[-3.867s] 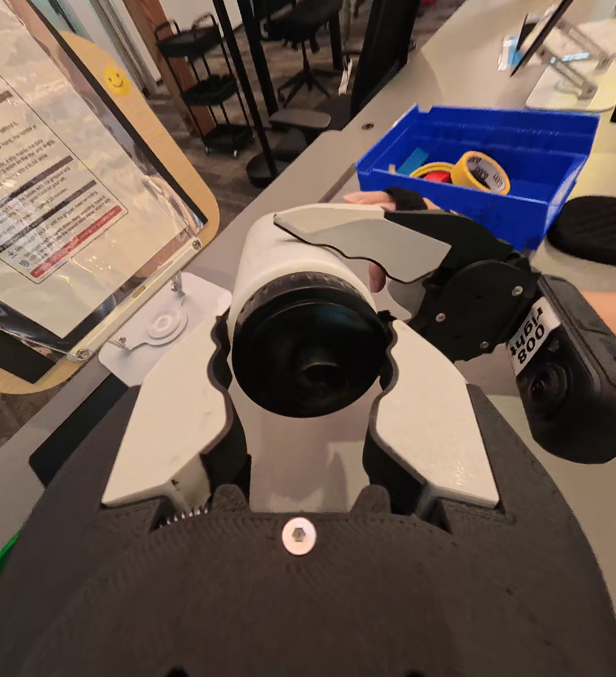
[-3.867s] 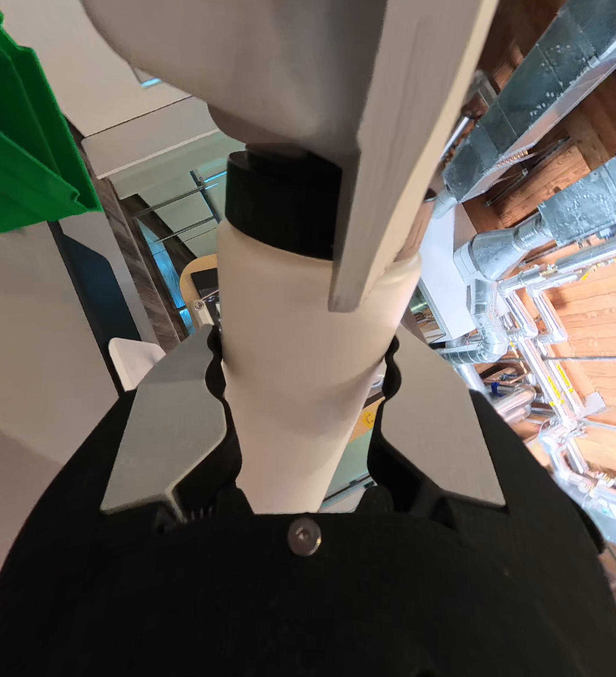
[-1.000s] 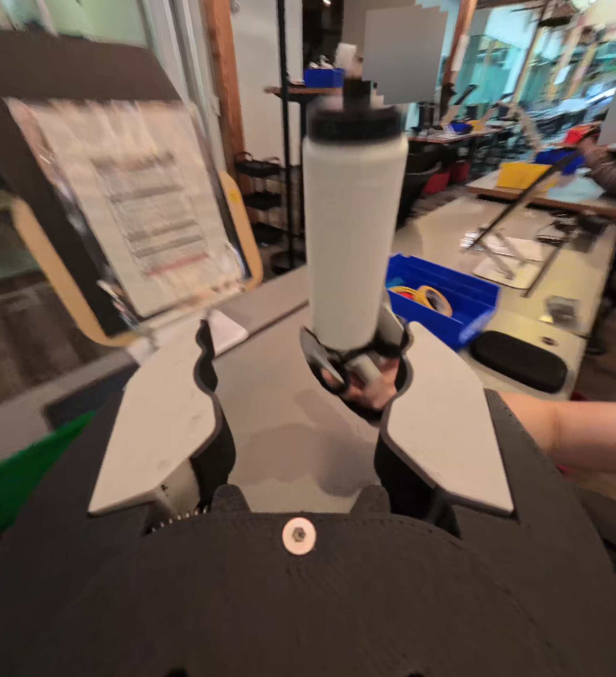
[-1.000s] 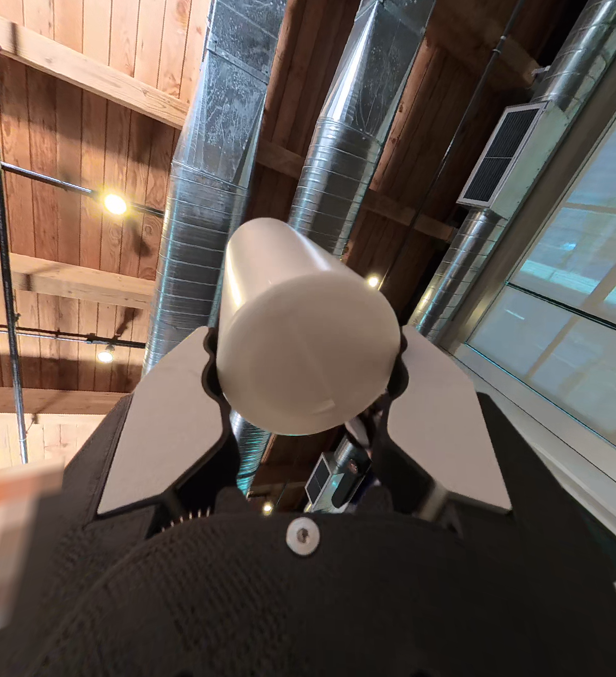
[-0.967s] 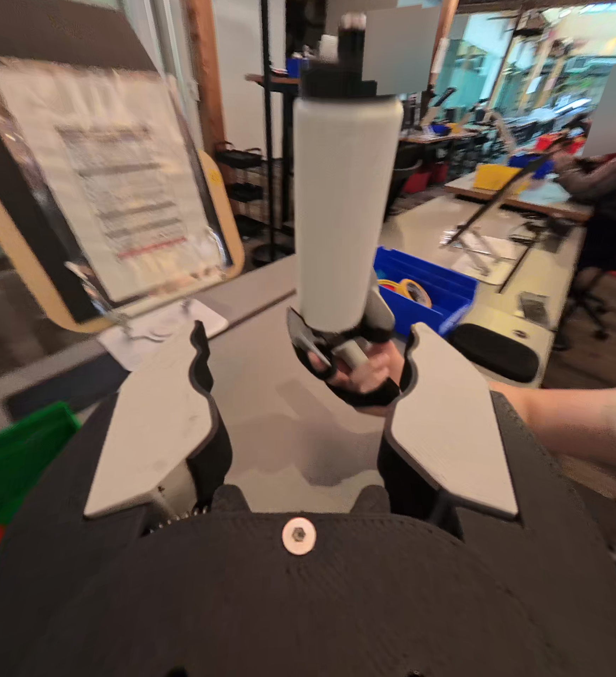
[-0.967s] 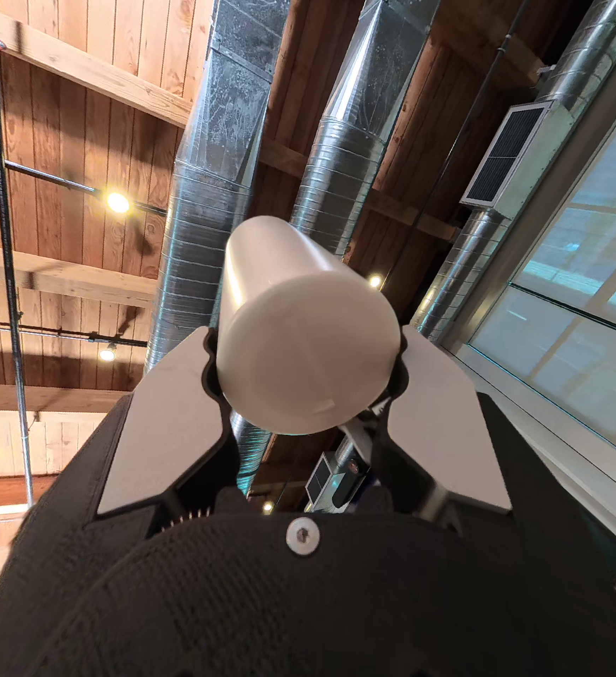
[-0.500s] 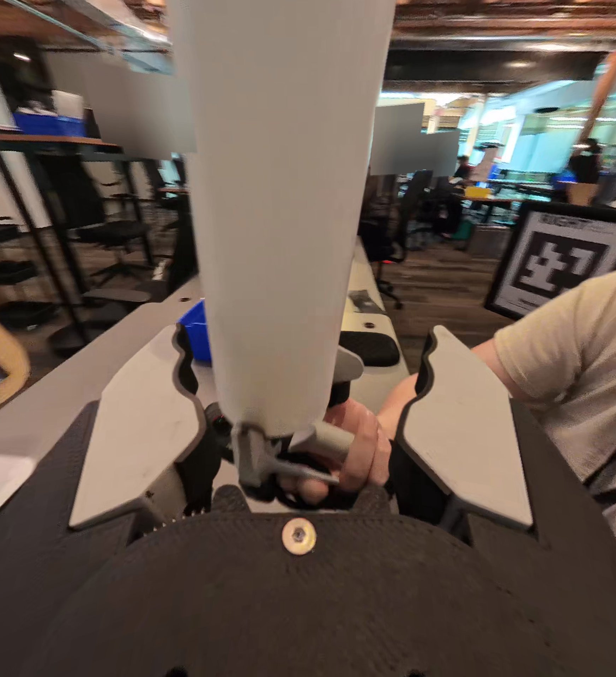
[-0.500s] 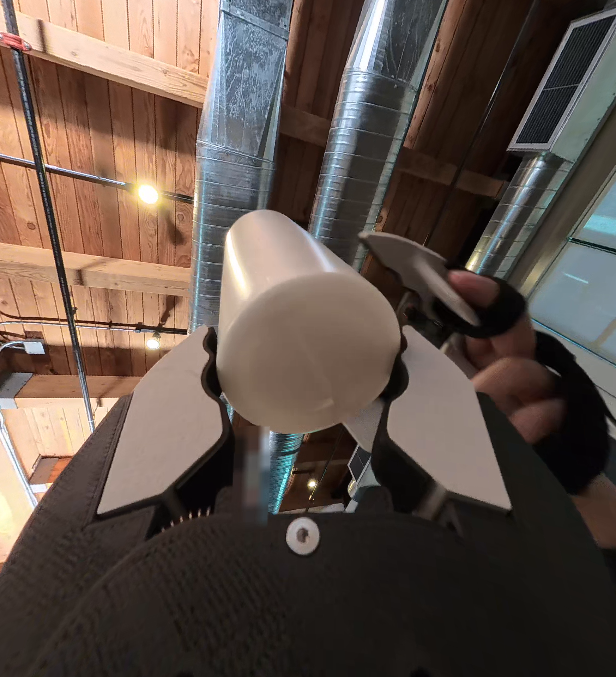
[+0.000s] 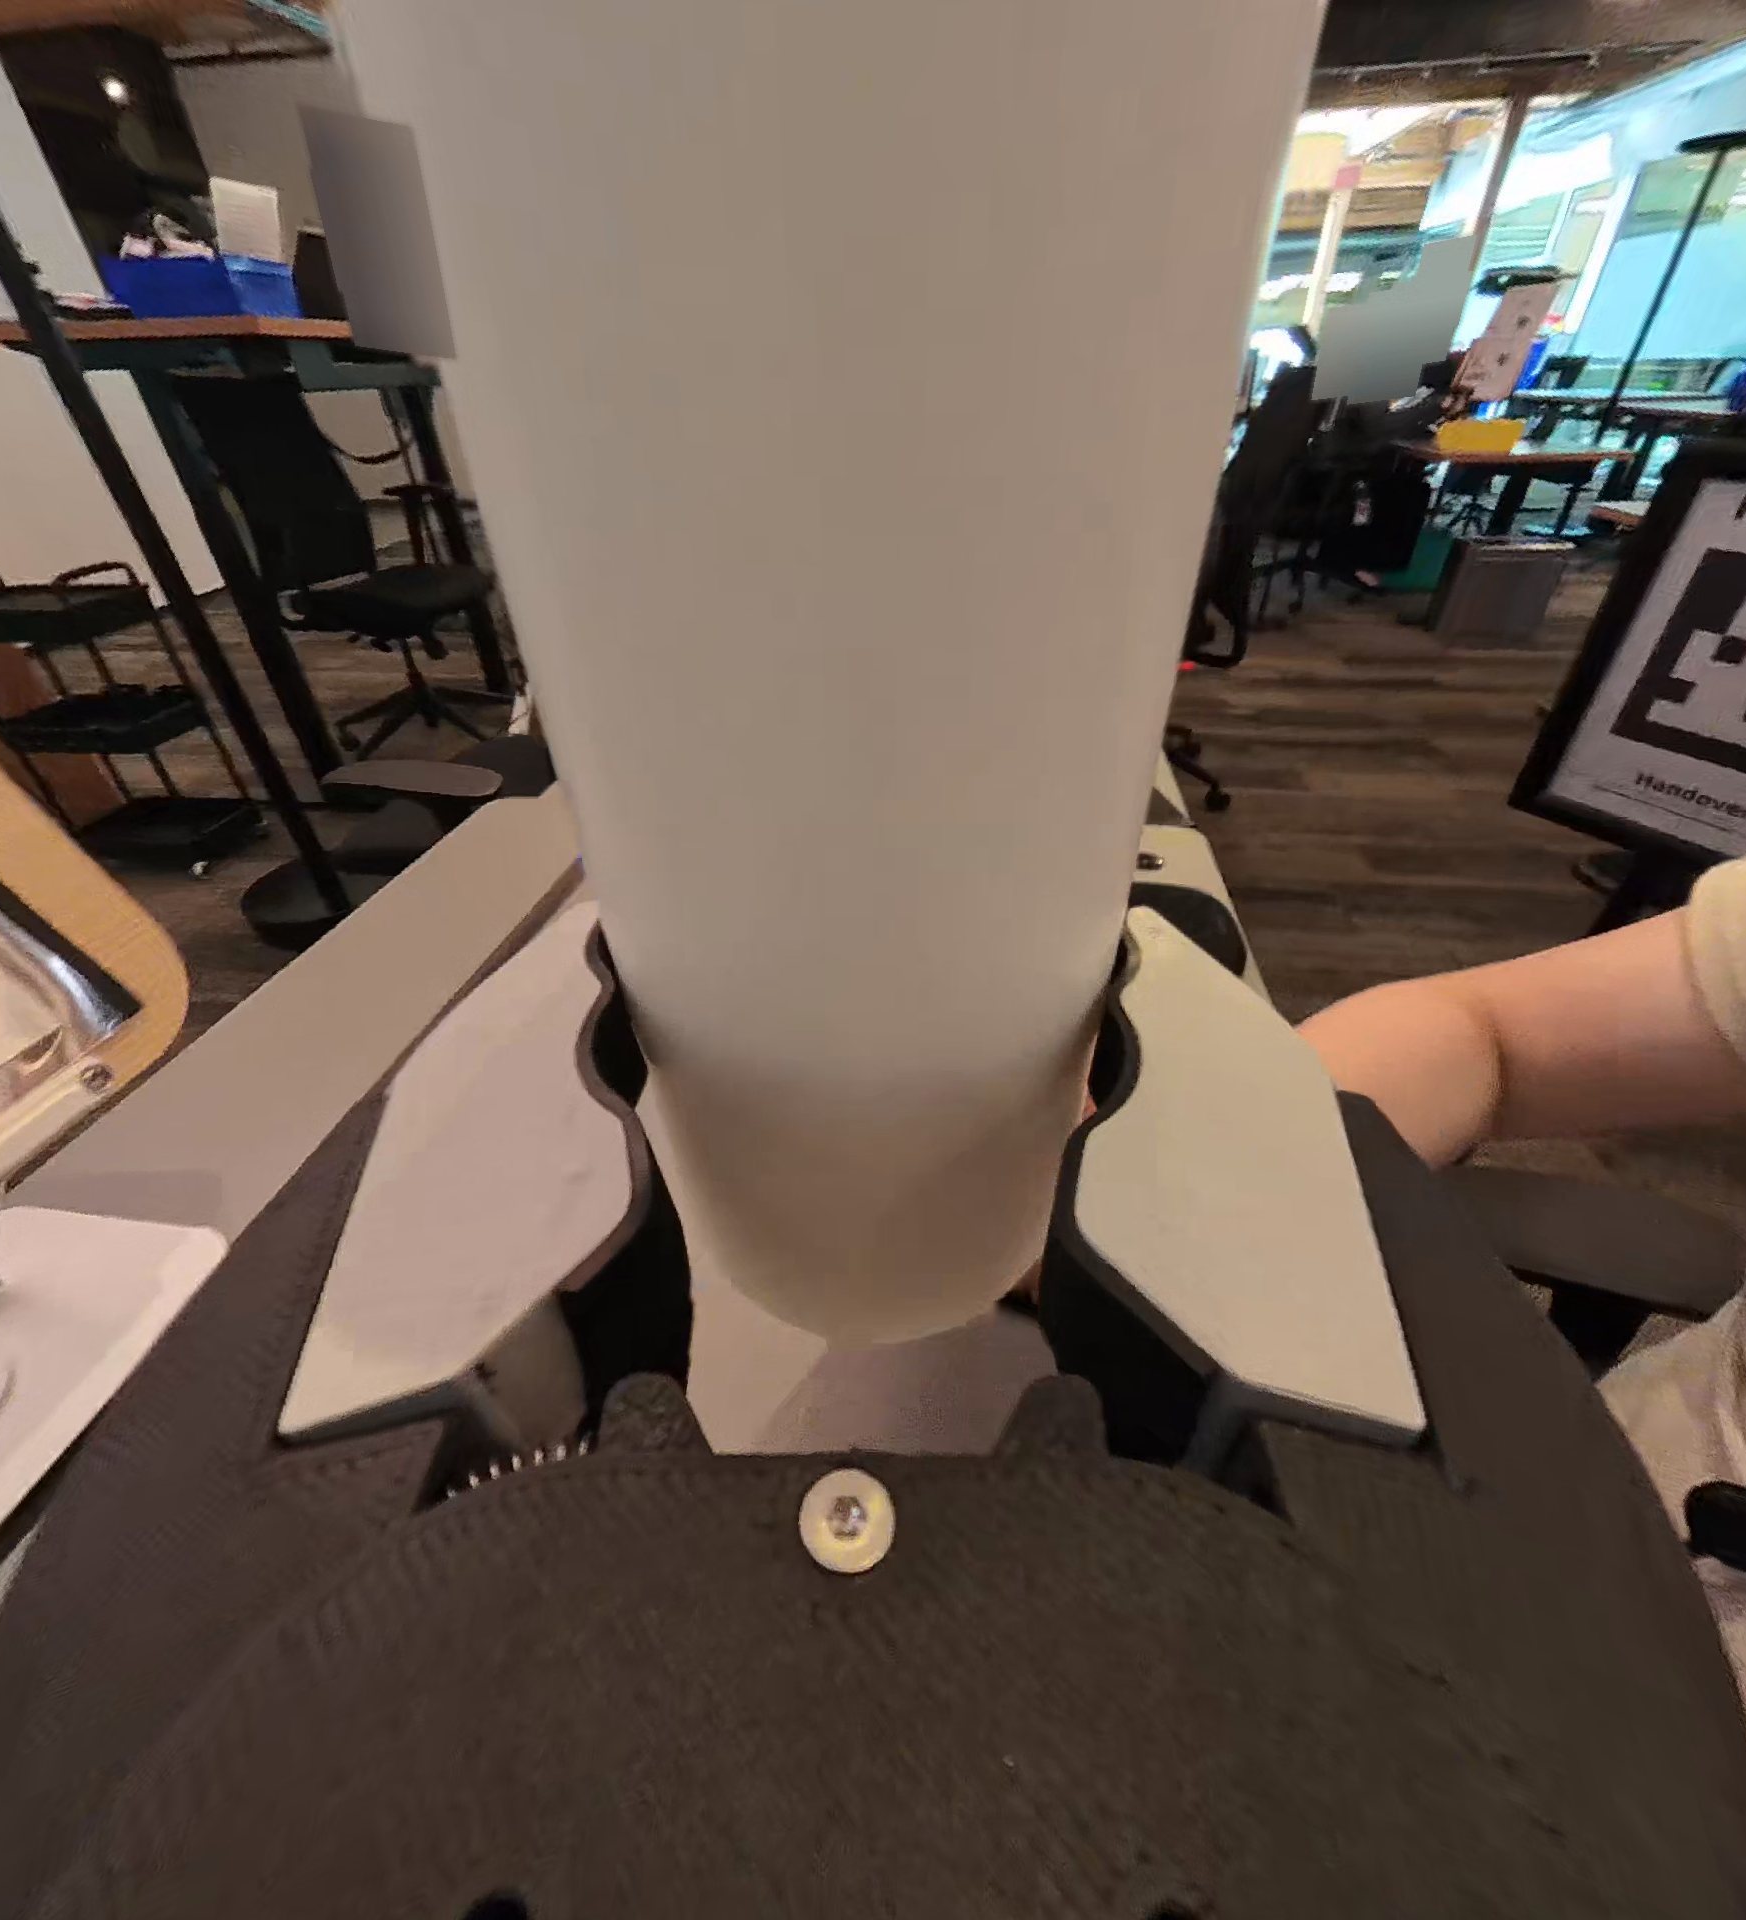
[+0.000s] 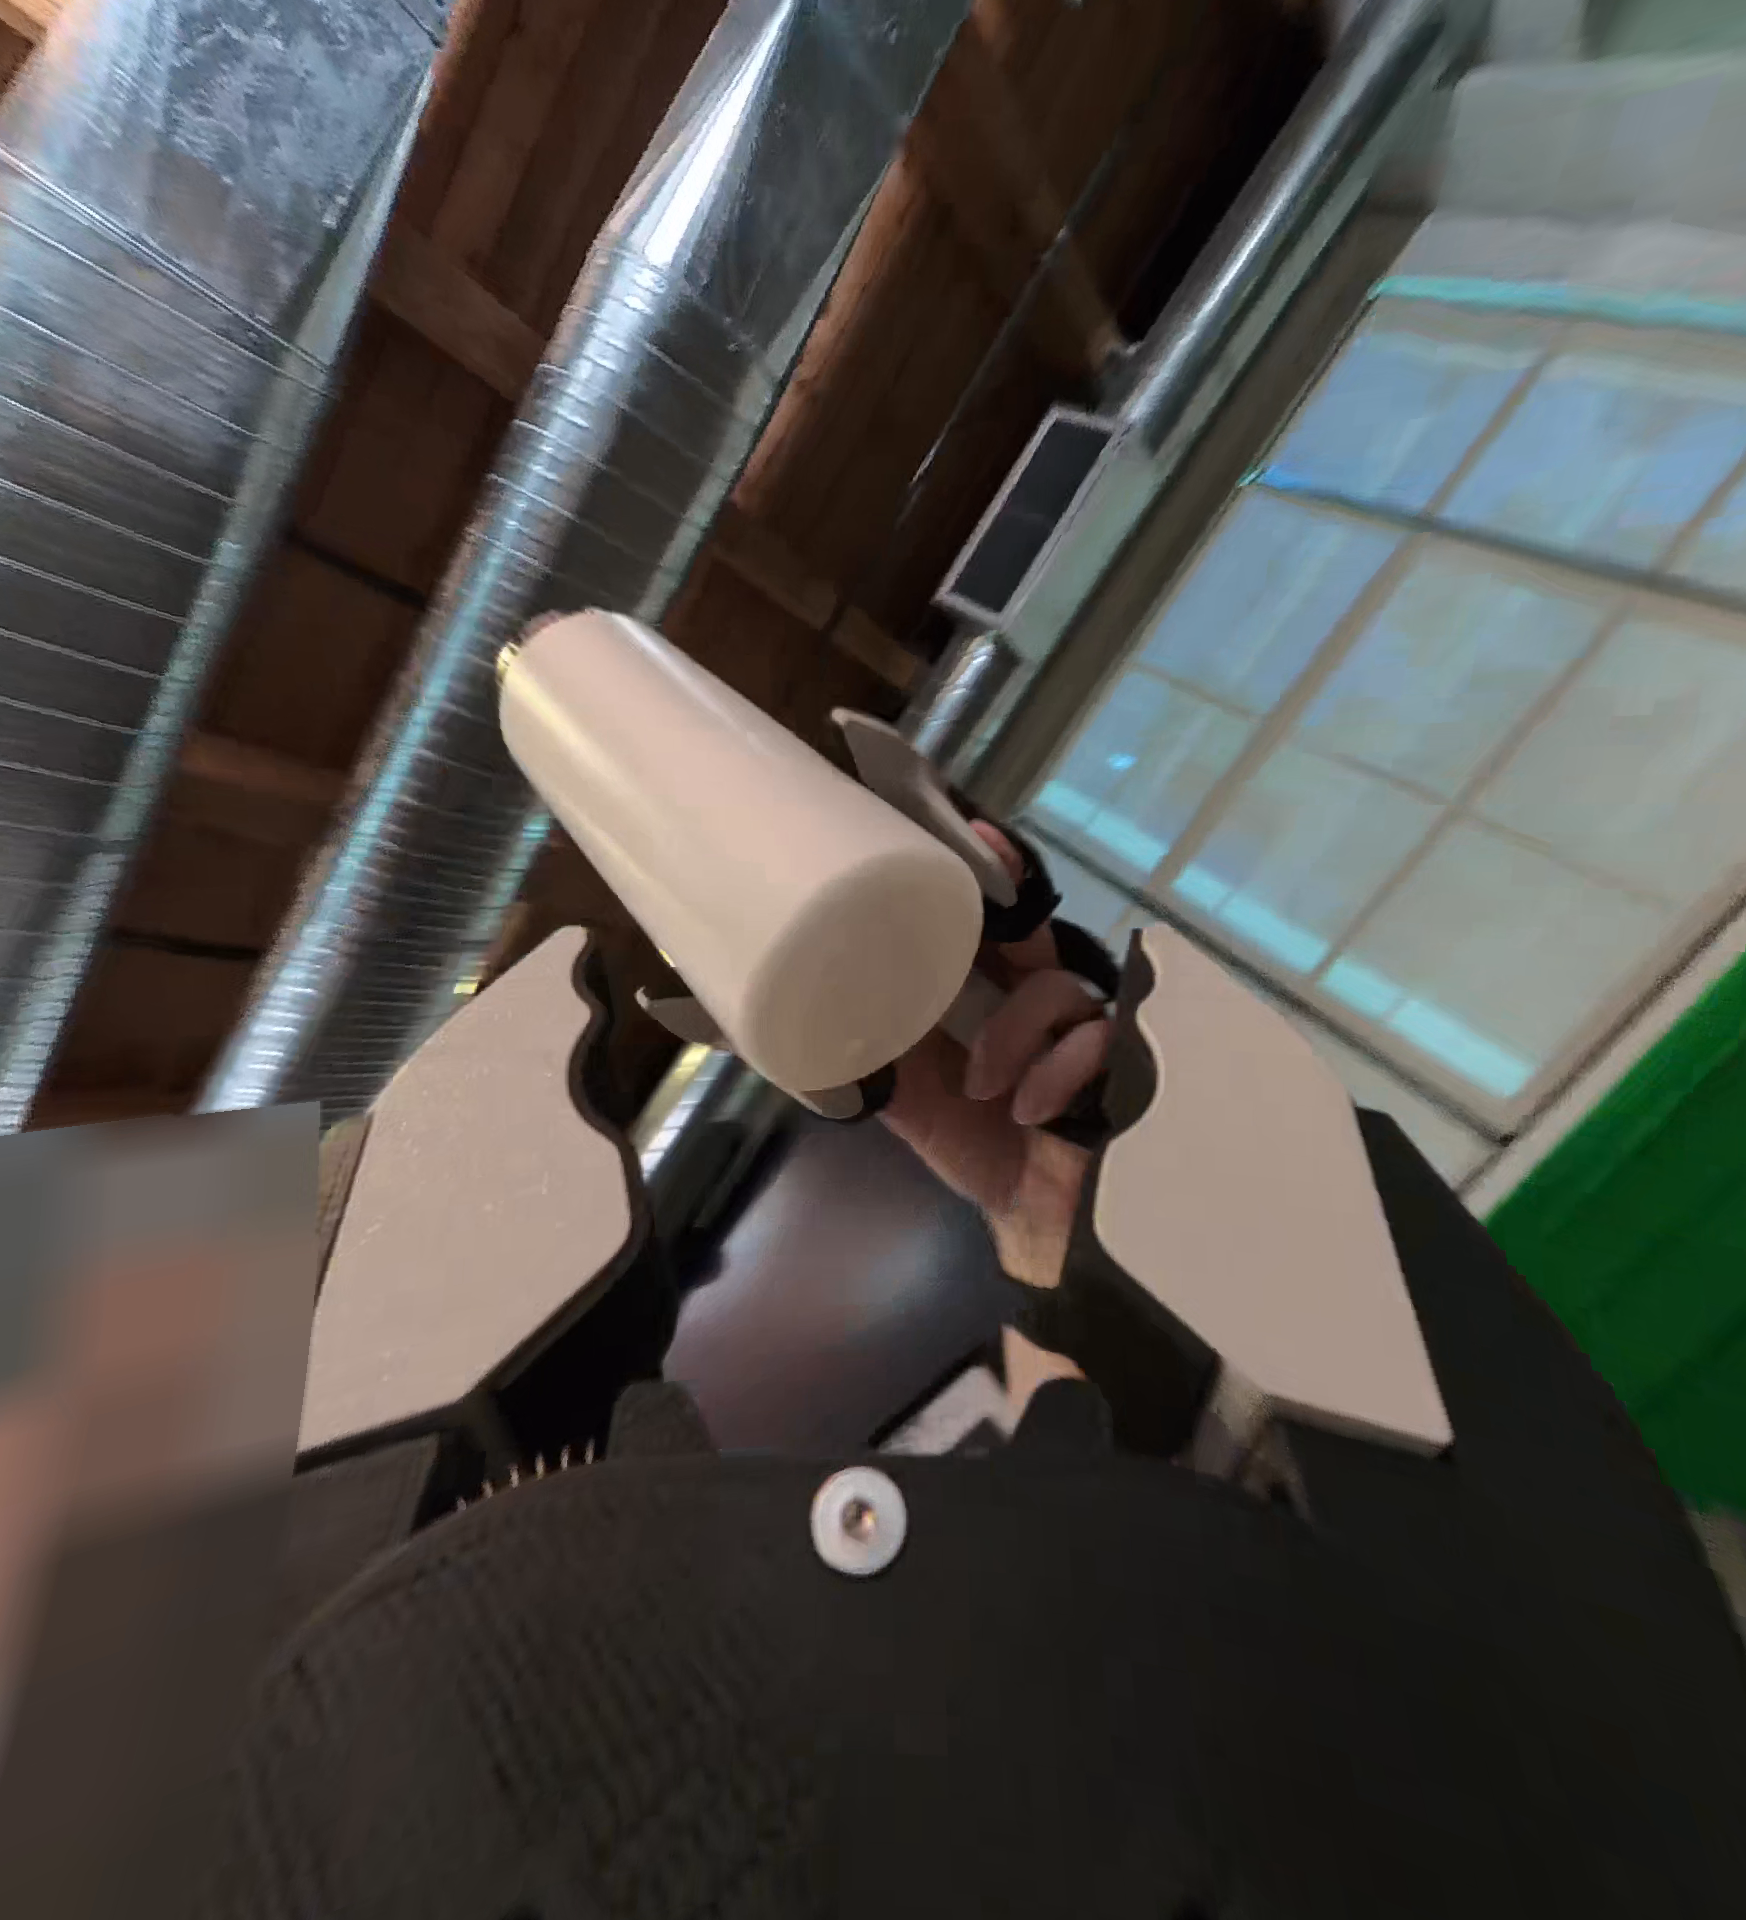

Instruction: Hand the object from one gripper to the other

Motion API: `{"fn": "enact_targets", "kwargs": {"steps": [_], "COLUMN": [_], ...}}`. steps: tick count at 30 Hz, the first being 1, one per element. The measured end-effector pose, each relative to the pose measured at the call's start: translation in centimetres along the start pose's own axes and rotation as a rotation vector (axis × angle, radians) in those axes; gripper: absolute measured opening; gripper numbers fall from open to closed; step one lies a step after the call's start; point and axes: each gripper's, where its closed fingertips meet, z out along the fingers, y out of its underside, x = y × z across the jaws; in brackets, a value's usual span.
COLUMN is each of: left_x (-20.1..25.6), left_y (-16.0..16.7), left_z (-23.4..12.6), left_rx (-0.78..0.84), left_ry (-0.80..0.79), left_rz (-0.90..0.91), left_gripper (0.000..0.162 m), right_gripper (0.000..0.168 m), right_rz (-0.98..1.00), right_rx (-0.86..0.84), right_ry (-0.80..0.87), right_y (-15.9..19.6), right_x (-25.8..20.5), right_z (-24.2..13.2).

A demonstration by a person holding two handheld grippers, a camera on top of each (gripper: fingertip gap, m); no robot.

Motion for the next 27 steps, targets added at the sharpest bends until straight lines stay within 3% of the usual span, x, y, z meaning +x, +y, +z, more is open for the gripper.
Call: {"fn": "enact_targets", "kwargs": {"steps": [3, 8, 12, 14, 17, 20, 23, 25, 27], "left_x": [-1.0, -1.3, -0.6, -0.1, 1.3, 3.2, 5.2, 6.0, 6.5], "left_y": [0.9, 1.4, 0.4, -0.1, -0.8, -1.9, -2.9, -3.1, -3.3], "left_z": [-0.8, -1.4, -1.2, -1.0, -0.8, -0.7, -0.8, -0.8, -1.1], "left_rx": [-0.038, -0.099, -0.131, -0.161, -0.212, -0.244, -0.266, -0.283, -0.286], "left_ry": [-0.022, 0.043, 0.129, 0.165, 0.234, 0.297, 0.356, 0.371, 0.414], "left_rz": [-0.049, -0.165, -0.273, -0.306, -0.339, -0.356, -0.365, -0.378, -0.429], "left_gripper": [0.086, 0.086, 0.086, 0.086, 0.086, 0.086, 0.086, 0.086, 0.086], "right_gripper": [0.087, 0.090, 0.101, 0.105, 0.106, 0.114, 0.114, 0.093, 0.087], "right_rz": [-0.472, -1.851, -2.858, -3.181, -3.434, -3.505, -3.607, -3.669, -3.624], "right_rx": [-0.149, -0.877, -1.271, -1.403, -1.589, -1.703, -1.566, -1.428, -1.475], "right_ry": [0.172, 0.402, 0.232, 0.082, -0.203, -0.361, -0.570, -0.554, -0.430], "right_y": [-1.9, -2.6, -2.6, -1.6, -1.0, -1.0, 1.5, 2.6, 2.6], "right_x": [-2.7, -8.8, -12.4, -12.7, -11.2, -9.3, -8.8, -9.4, -9.5], "right_z": [-1.5, 2.5, 8.9, 11.4, 13.1, 13.5, 14.0, 14.8, 14.9]}}
